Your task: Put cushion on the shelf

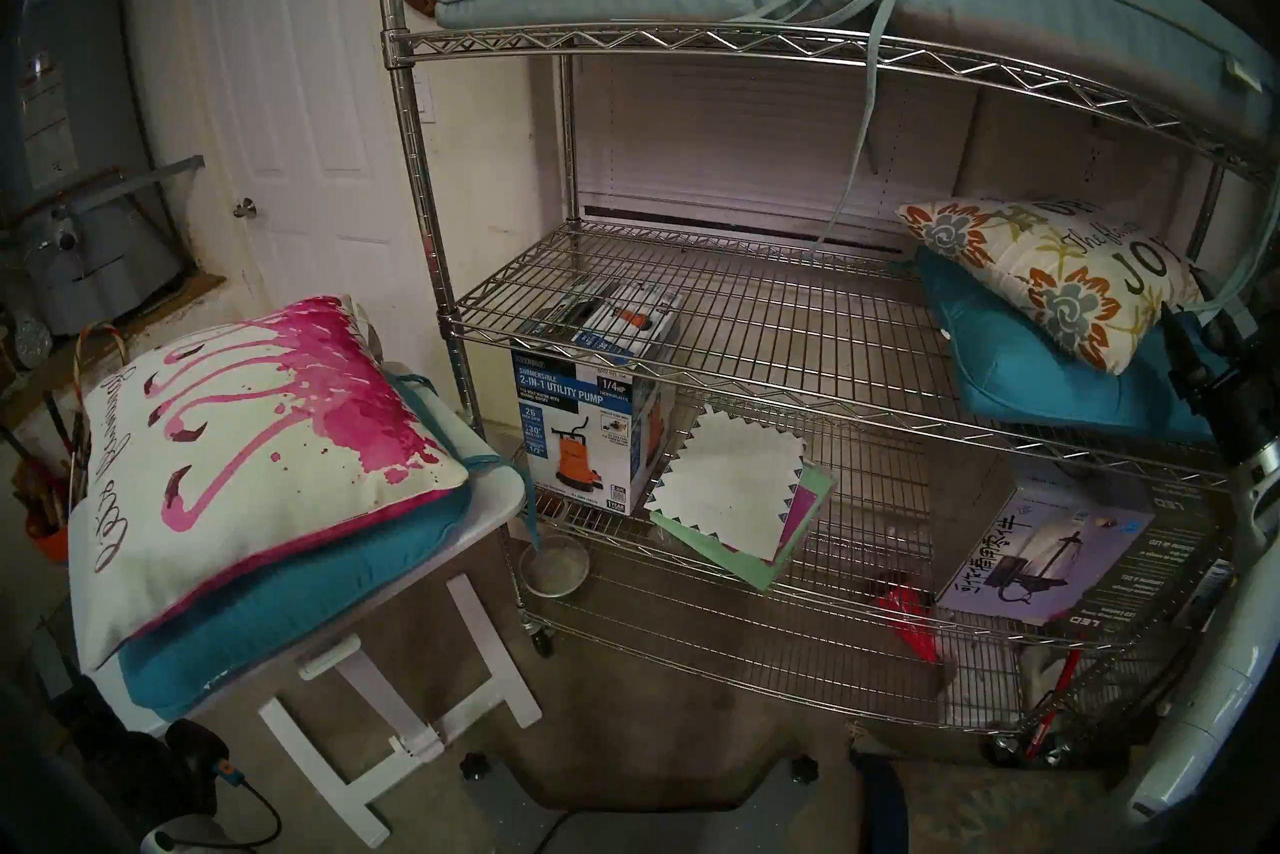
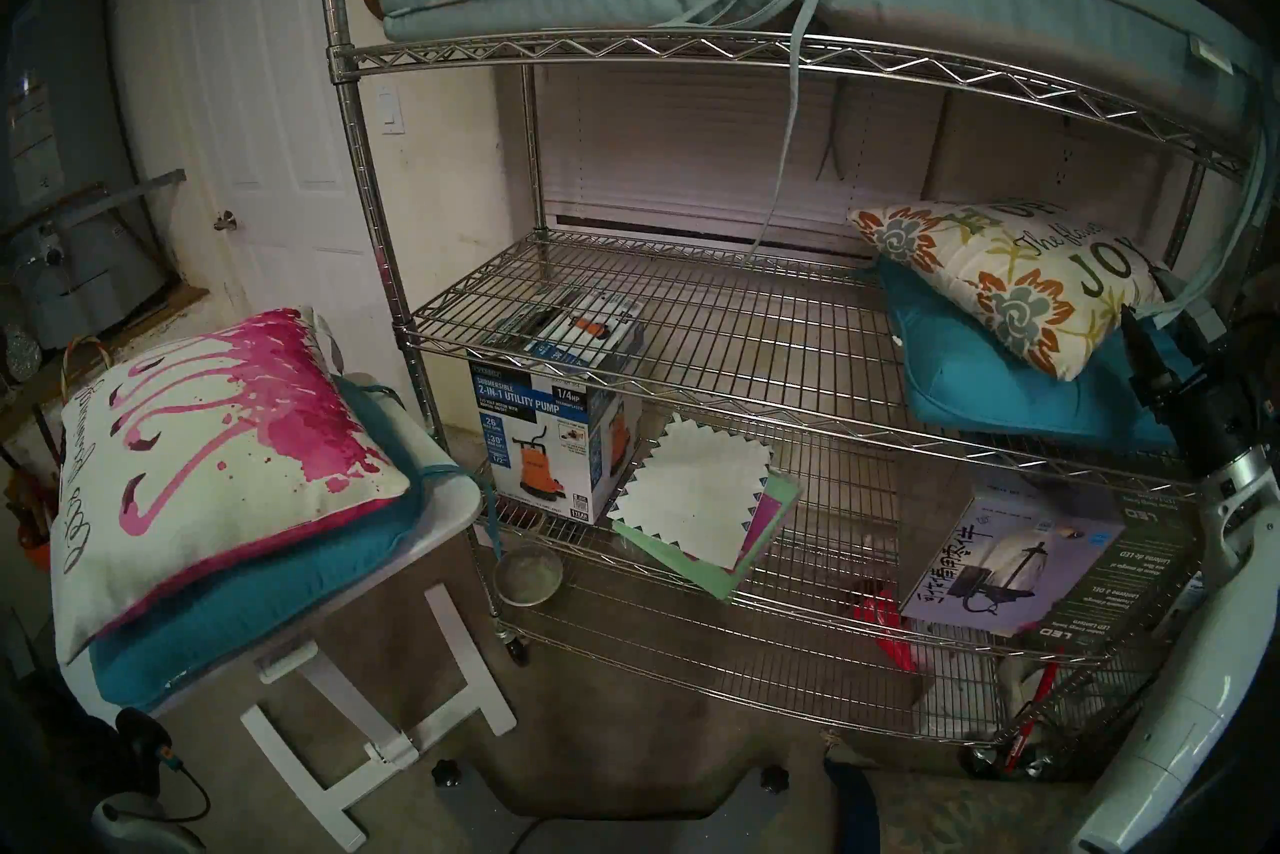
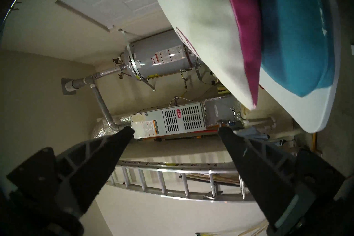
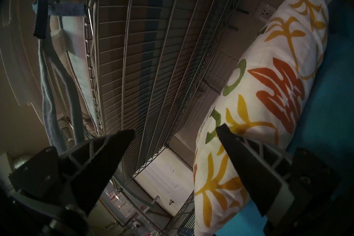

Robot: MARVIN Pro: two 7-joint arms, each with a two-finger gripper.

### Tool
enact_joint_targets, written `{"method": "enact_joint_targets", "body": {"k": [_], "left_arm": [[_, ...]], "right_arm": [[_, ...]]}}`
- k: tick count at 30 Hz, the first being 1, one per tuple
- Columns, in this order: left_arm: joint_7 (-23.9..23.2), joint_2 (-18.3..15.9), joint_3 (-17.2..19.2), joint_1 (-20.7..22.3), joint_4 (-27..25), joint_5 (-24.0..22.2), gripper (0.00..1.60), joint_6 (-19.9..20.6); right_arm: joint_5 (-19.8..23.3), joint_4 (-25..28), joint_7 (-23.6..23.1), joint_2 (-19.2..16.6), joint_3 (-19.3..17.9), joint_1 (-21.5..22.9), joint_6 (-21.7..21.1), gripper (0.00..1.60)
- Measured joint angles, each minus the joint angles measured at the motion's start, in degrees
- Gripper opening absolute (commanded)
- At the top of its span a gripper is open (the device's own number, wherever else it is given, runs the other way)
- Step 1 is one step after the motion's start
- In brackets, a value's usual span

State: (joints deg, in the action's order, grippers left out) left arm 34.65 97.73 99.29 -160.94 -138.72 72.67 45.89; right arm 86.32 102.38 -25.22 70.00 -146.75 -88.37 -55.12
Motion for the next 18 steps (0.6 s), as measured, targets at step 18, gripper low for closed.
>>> {"method": "enact_joint_targets", "body": {"k": [18], "left_arm": [[-13.2, -6.9, -2.7, 10.2, 0.0, -1.6, 1.60, -6.0]], "right_arm": [[0.9, 0.1, 0.1, -0.2, 0.0, -0.1, 0.0, 1.60]]}}
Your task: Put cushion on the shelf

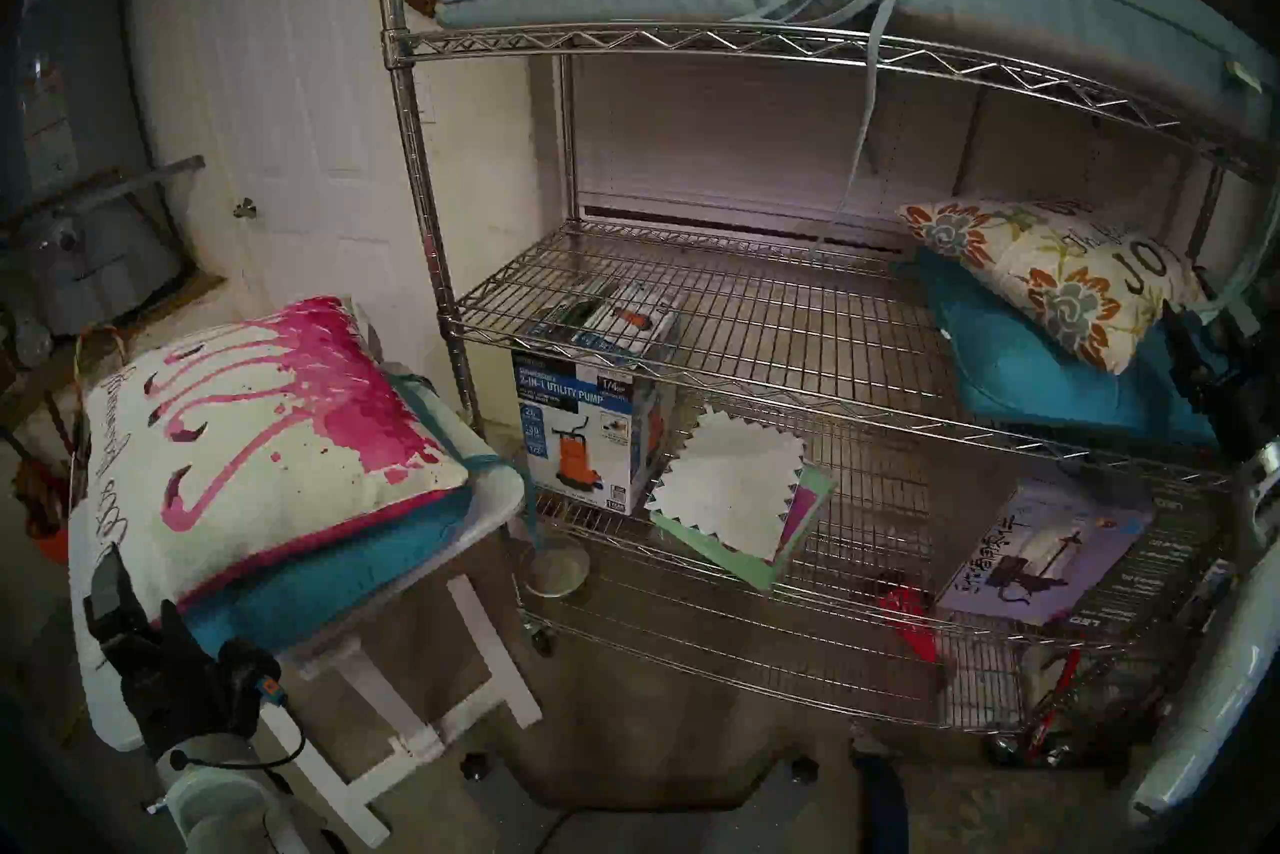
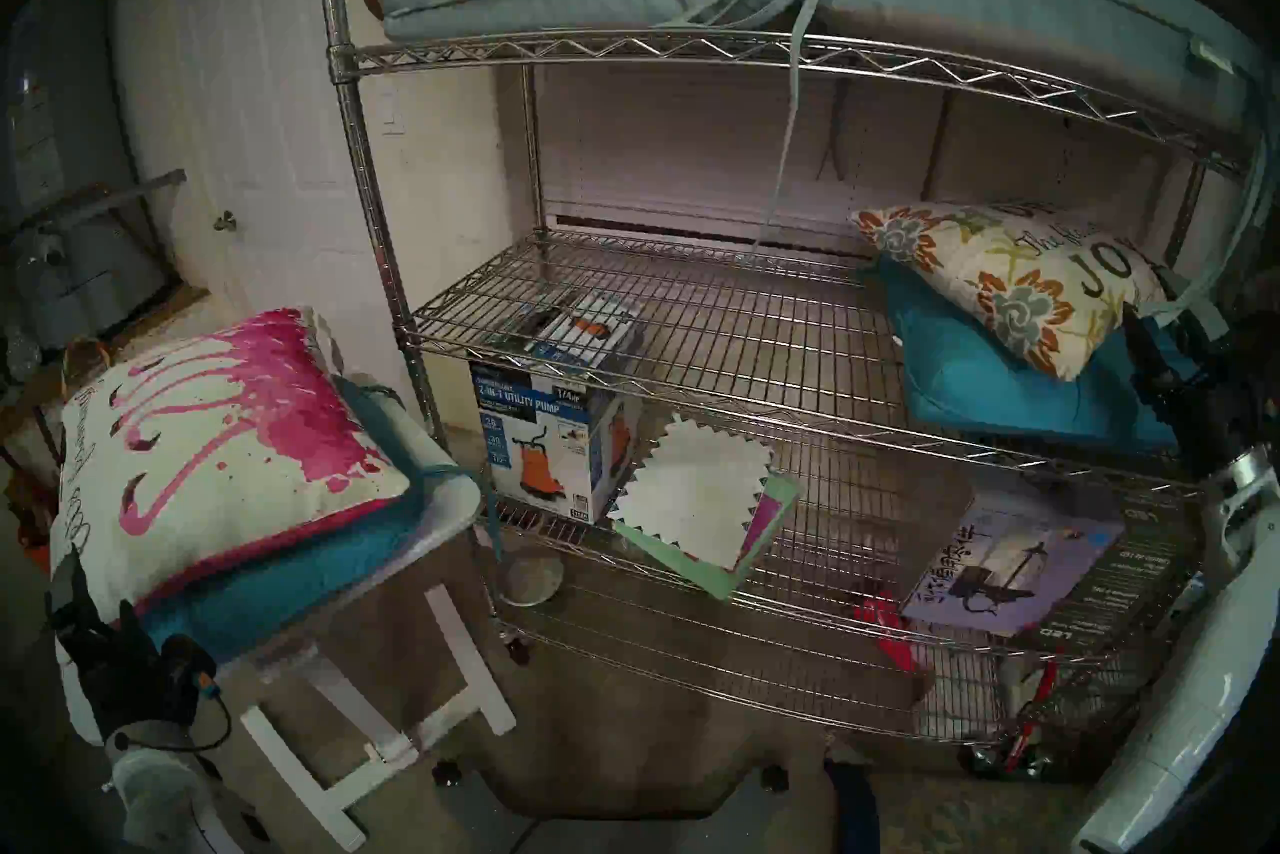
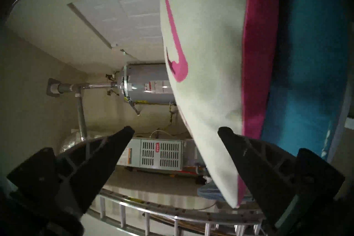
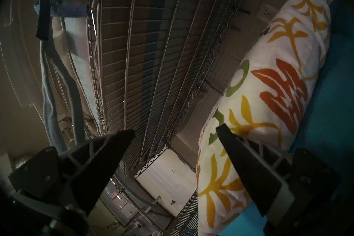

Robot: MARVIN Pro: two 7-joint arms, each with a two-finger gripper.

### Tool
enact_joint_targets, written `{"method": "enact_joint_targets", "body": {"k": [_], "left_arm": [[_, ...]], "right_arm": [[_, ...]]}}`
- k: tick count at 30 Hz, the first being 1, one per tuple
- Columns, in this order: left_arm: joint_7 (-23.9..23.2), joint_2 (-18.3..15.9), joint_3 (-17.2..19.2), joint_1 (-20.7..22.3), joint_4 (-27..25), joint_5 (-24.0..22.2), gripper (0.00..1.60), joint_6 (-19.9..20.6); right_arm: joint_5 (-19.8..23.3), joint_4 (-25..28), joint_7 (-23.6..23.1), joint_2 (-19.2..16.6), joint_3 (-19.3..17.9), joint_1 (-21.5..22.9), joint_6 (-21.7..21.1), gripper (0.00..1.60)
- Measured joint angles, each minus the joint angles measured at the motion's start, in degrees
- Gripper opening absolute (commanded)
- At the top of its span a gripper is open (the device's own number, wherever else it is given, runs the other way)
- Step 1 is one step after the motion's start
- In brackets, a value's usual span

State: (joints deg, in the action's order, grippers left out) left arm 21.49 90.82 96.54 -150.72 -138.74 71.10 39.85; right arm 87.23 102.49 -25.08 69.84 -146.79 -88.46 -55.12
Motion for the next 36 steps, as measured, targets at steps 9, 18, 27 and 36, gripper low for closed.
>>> {"method": "enact_joint_targets", "body": {"k": [9, 18, 27, 36], "left_arm": [[-2.1, -0.1, -2.5, -0.1, 0.0, 1.5, 1.60, 0.7], [-2.7, 1.3, -2.6, -2.2, 0.0, 1.8, 1.60, 2.6], [-4.5, 2.4, 1.3, -3.9, 0.0, -0.7, 1.60, 3.5], [-9.5, 1.4, 7.5, -4.1, 0.0, -4.2, 1.60, 3.0]], "right_arm": [[0.5, 0.0, 0.1, -0.1, 0.0, -0.1, 0.0, 1.60], [1.0, 0.1, 0.4, -0.2, 0.0, -0.3, 0.0, 1.60], [1.5, 0.1, 1.1, -0.3, 0.0, -0.5, 0.0, 1.60], [2.2, 0.3, 1.9, -0.4, 0.0, -0.6, 0.0, 1.60]]}}
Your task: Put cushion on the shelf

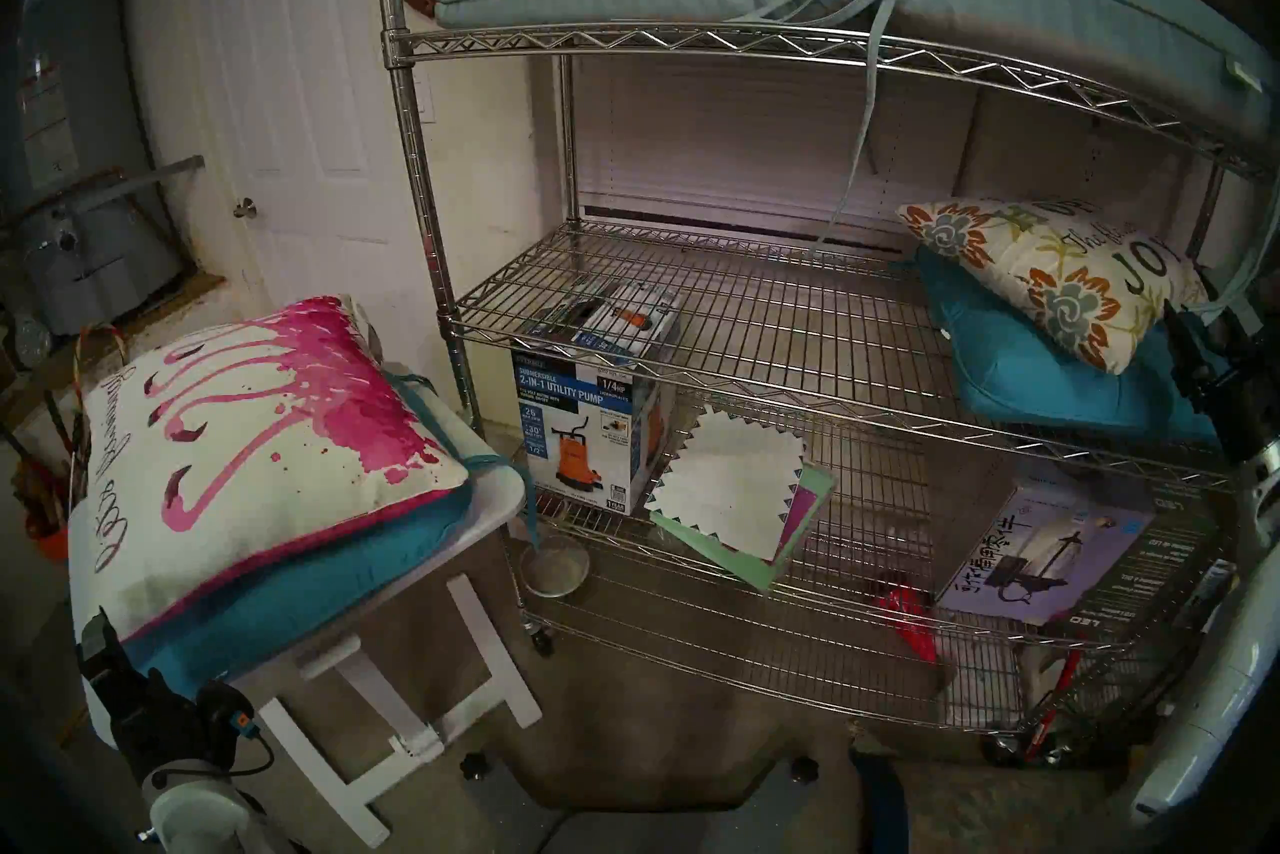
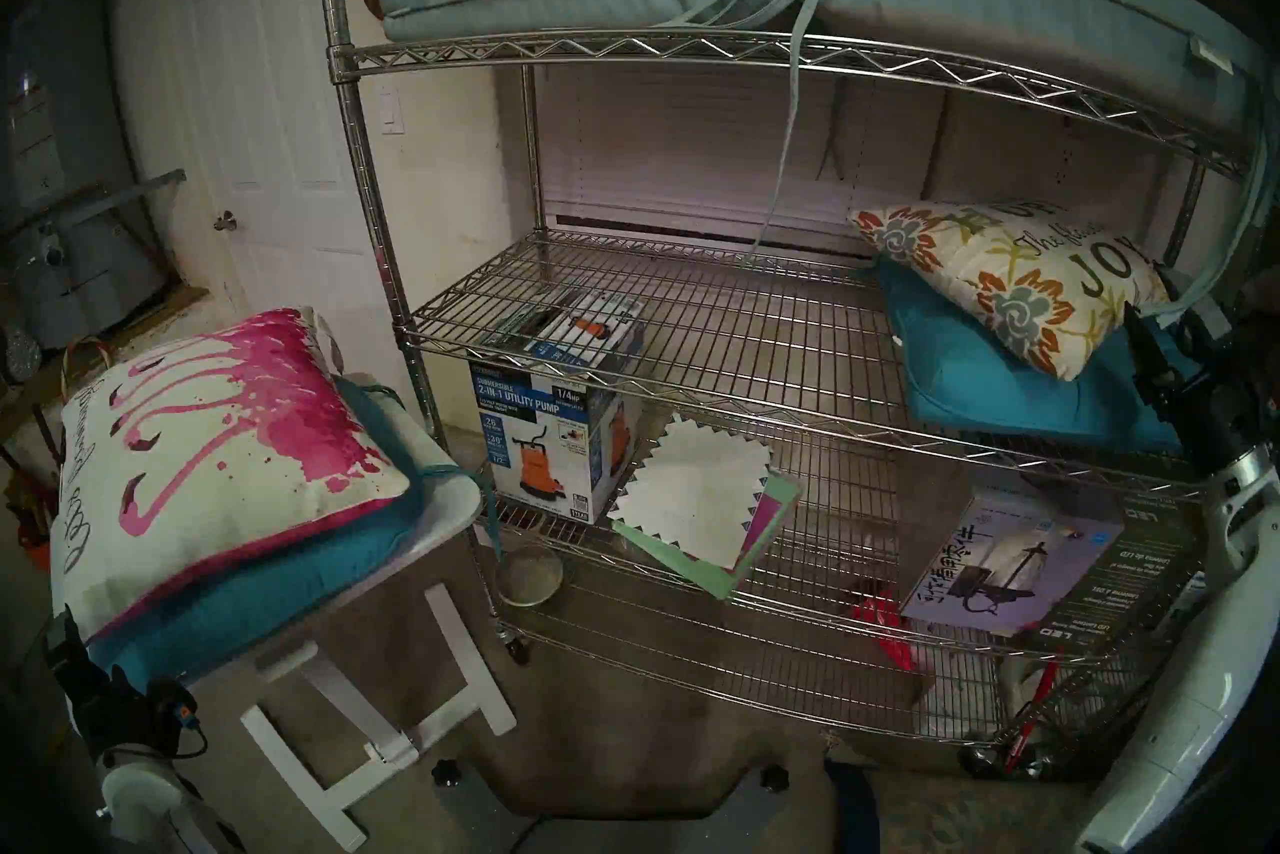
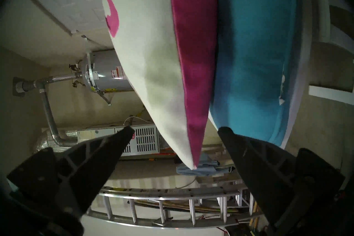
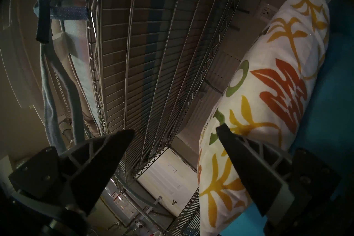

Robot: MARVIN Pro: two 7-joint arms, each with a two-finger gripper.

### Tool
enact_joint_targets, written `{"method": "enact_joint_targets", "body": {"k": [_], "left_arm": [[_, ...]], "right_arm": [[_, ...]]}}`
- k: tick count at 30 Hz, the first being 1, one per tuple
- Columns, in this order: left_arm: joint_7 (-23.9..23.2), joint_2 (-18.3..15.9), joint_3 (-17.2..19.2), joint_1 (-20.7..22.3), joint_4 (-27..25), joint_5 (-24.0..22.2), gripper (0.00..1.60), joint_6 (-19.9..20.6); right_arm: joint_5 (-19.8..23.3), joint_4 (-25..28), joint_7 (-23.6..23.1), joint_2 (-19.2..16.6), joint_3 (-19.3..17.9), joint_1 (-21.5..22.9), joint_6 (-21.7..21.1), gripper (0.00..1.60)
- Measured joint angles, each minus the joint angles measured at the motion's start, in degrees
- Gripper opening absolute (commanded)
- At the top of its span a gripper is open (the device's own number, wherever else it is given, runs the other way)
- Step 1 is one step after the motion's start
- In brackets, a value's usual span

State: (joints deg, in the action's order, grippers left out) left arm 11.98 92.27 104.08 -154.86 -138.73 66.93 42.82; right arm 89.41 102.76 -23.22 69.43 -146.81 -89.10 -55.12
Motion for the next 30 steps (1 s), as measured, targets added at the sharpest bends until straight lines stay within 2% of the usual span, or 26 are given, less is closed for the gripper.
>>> {"method": "enact_joint_targets", "body": {"k": [9, 18, 30], "left_arm": [[-5.1, -2.6, 2.9, 2.0, 0.0, -0.9, 1.60, -1.4], [-9.2, -5.1, 4.4, 4.9, 0.0, 0.4, 1.60, -1.8], [-12.6, -6.1, 6.4, 6.1, 0.0, 1.3, 1.60, -1.3]], "right_arm": [[0.6, 0.1, 0.6, -0.1, 0.0, -0.2, 0.0, 1.60], [1.1, 0.2, 1.0, -0.2, 0.0, -0.3, 0.0, 1.60], [1.8, 0.3, 1.6, -0.3, 0.0, -0.5, 0.0, 1.60]]}}
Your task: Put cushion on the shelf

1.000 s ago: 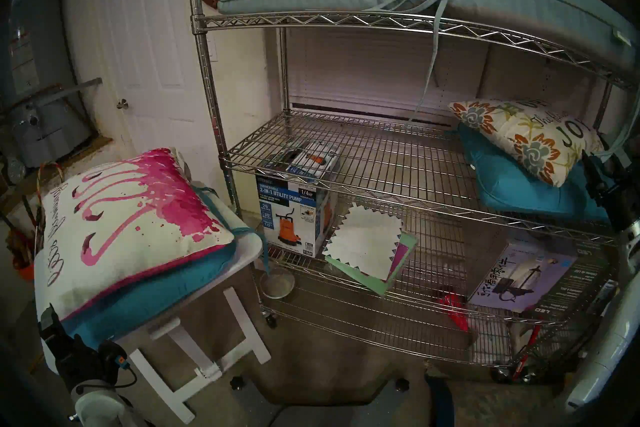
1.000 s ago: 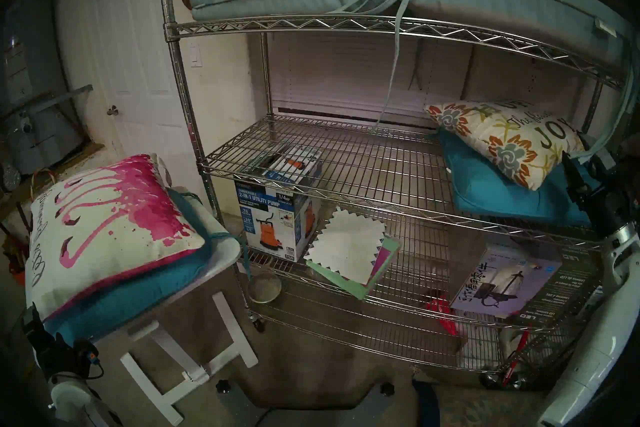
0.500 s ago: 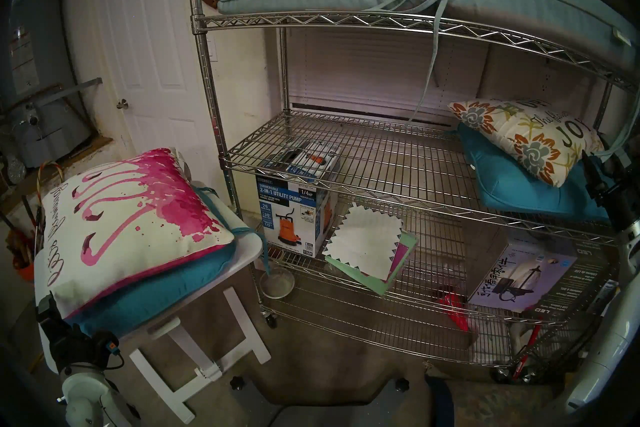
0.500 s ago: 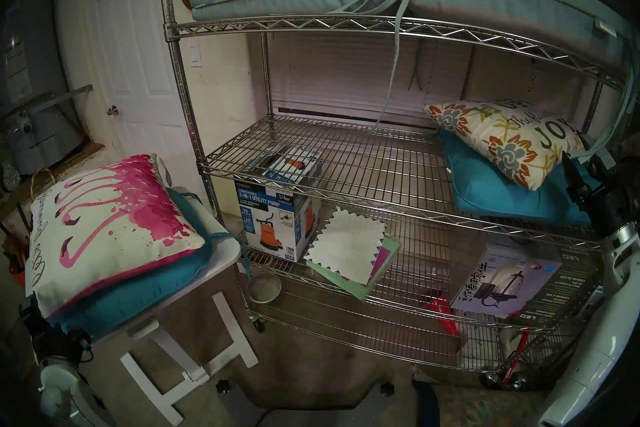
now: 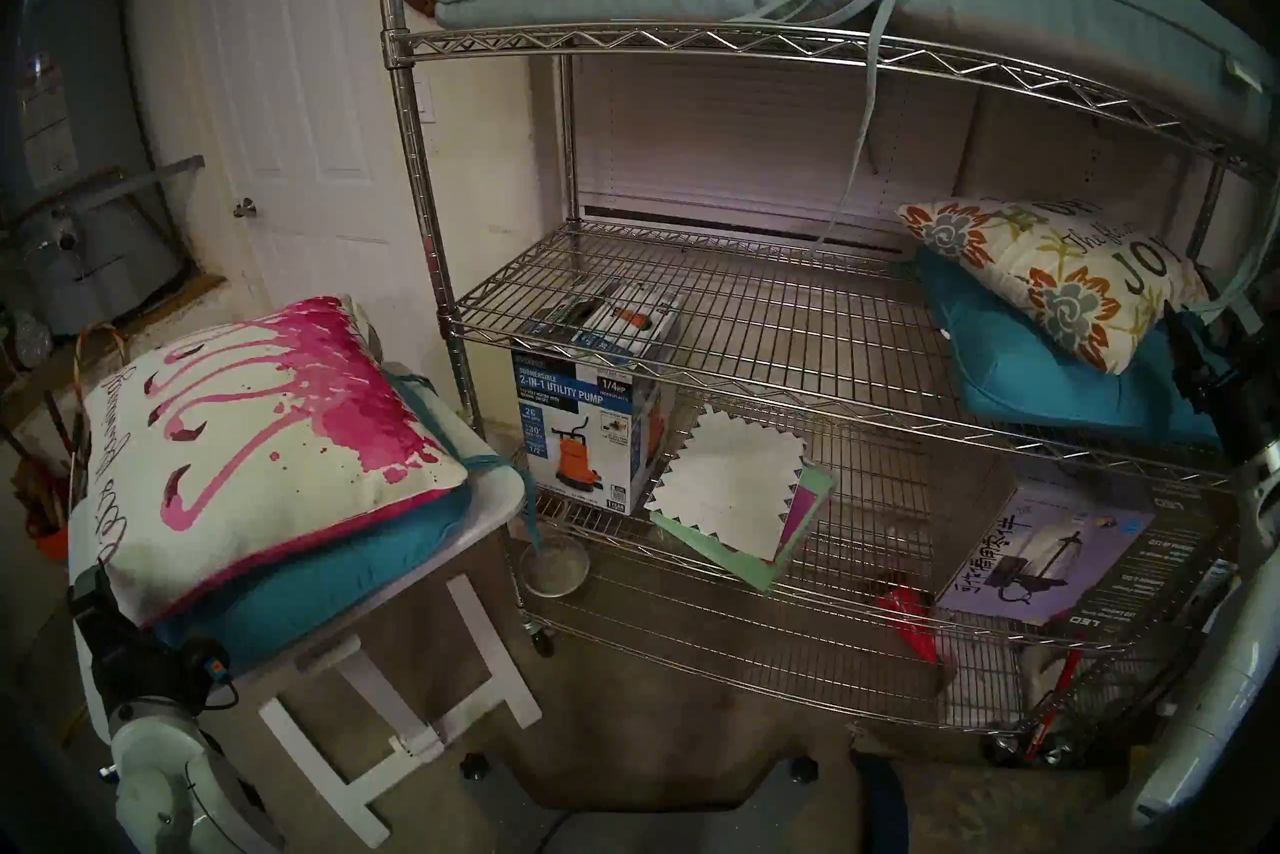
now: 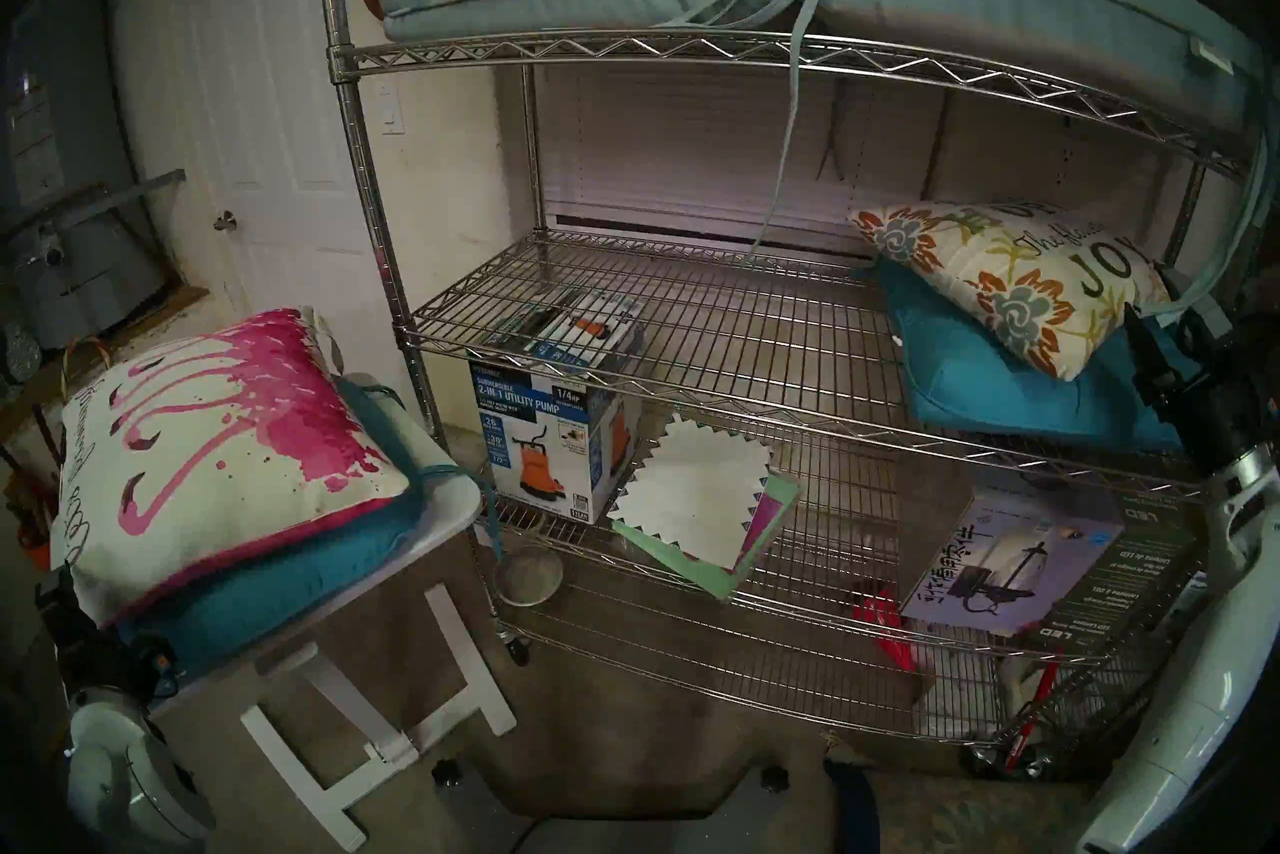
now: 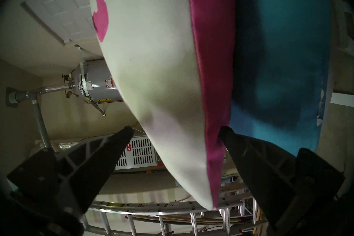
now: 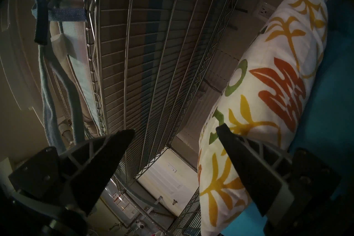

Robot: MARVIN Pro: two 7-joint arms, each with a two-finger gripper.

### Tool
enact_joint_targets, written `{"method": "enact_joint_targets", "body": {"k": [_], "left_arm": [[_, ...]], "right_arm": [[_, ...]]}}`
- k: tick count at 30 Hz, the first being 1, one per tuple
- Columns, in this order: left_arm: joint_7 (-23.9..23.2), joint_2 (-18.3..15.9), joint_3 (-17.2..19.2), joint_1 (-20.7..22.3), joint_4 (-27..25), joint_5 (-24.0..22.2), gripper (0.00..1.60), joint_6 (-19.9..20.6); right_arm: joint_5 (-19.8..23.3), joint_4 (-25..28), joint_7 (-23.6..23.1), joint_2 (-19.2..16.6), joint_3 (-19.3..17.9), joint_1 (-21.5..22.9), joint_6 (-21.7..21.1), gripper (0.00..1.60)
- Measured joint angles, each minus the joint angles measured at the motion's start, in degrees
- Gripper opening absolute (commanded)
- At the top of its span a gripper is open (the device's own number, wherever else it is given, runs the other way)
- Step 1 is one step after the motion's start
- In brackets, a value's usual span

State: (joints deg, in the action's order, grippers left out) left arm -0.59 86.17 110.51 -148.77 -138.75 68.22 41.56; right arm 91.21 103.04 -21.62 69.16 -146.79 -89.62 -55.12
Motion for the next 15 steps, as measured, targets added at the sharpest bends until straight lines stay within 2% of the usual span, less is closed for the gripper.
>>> {"method": "enact_joint_targets", "body": {"k": [15], "left_arm": [[1.0, 1.7, 2.7, -2.5, 0.0, -1.5, 1.60, -1.5]], "right_arm": [[0.7, 0.1, 0.5, -0.1, 0.0, -0.3, 0.0, 1.60]]}}
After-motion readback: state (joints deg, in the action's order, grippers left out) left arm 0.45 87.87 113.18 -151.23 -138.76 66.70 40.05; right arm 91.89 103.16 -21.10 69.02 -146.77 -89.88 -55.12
